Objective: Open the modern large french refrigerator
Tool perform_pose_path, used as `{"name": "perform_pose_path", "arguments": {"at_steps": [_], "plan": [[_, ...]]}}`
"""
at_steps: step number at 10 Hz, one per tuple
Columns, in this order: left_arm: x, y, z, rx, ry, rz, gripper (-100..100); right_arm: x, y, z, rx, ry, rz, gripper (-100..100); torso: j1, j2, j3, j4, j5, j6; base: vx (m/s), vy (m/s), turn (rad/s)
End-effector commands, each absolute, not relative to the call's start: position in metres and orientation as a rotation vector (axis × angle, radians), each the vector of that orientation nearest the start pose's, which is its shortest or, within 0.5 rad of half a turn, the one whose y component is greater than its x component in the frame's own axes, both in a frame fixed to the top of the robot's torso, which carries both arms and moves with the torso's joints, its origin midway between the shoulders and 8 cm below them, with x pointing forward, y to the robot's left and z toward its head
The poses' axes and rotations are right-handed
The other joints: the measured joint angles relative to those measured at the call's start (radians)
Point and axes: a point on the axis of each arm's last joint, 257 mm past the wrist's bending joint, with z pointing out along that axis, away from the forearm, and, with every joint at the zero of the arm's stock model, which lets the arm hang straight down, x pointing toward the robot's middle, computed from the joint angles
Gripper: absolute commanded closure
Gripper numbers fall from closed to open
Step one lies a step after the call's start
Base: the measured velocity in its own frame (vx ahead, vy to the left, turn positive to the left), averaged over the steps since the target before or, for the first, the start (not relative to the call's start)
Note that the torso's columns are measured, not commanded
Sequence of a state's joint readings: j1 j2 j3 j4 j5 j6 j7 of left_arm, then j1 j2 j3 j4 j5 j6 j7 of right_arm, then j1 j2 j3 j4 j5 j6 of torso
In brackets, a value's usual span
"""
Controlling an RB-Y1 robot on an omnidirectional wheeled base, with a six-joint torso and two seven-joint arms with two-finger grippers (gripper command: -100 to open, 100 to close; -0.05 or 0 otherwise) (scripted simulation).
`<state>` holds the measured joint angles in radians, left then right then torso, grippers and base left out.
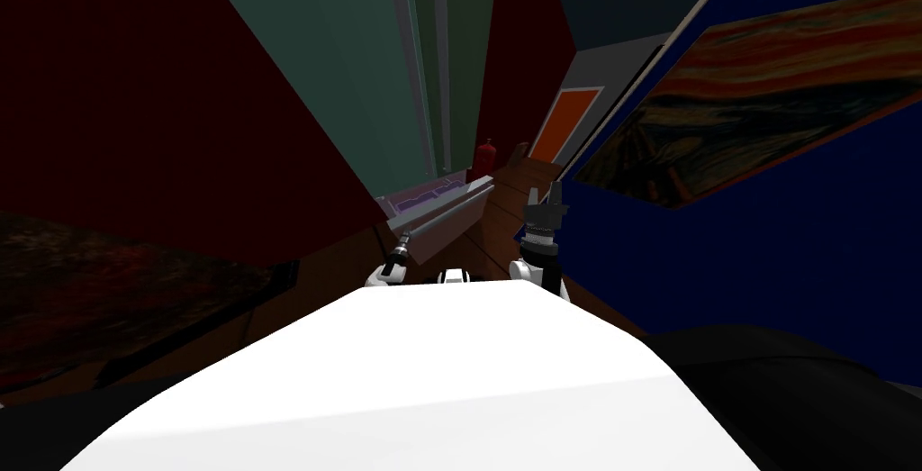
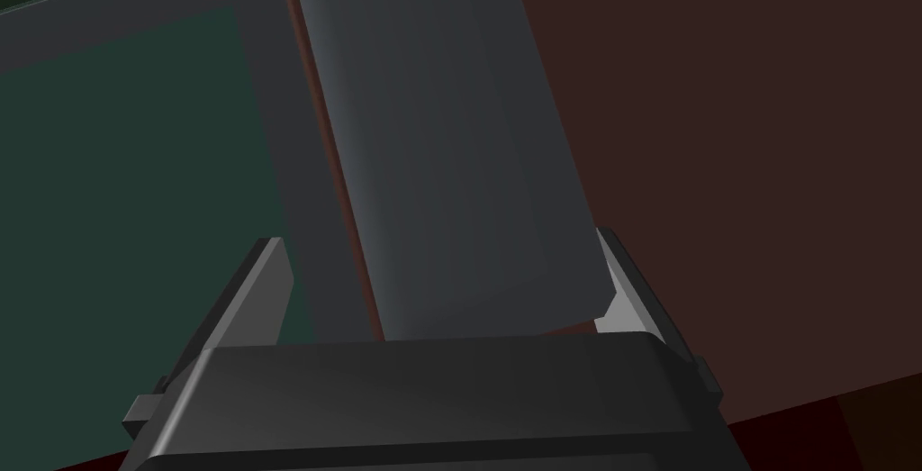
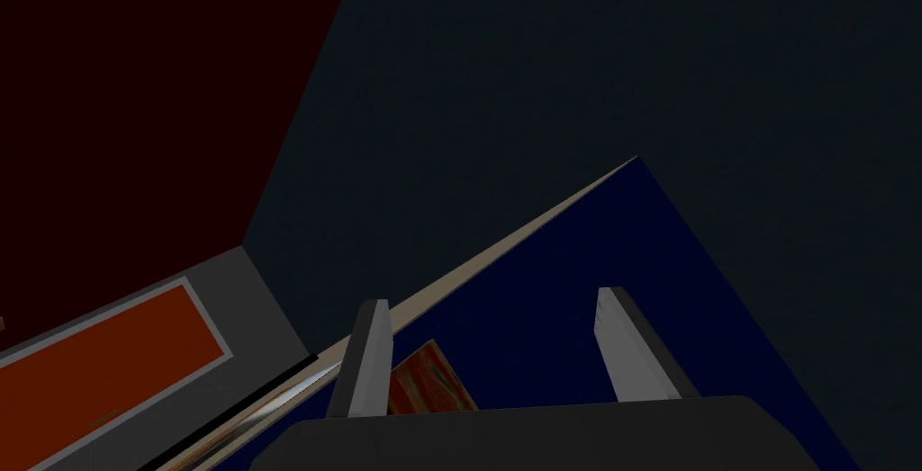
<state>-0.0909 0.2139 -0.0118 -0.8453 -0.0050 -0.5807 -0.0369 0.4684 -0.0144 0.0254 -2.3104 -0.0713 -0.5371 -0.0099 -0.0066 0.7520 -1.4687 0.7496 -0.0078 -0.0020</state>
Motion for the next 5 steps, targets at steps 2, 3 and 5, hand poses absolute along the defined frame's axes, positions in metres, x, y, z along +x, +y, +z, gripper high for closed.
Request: {"name": "perform_pose_path", "arguments": {"at_steps": [2, 3, 5], "plan": [[0.495, 0.305, -0.384, -1.063, 1.393, -0.998, 0, 0.333, -0.273, 0.054, 0.621, 0.510, 1.415, 0, 0.004, -0.006, -0.003, -0.005, 0.003, 0.000, 0.002, -0.006, -0.013], [0.494, 0.305, -0.387, -1.068, 1.398, -0.996, 0, 0.333, -0.273, 0.054, 0.621, 0.510, 1.415, 0, 0.004, -0.008, -0.005, -0.006, 0.004, 0.000, 0.000, 0.000, 0.000], [0.492, 0.304, -0.390, -1.075, 1.405, -0.993, 0, 0.333, -0.273, 0.054, 0.621, 0.510, 1.415, 0, 0.005, -0.011, -0.006, -0.009, 0.005, 0.001, 0.000, 0.000, 0.000]]}}
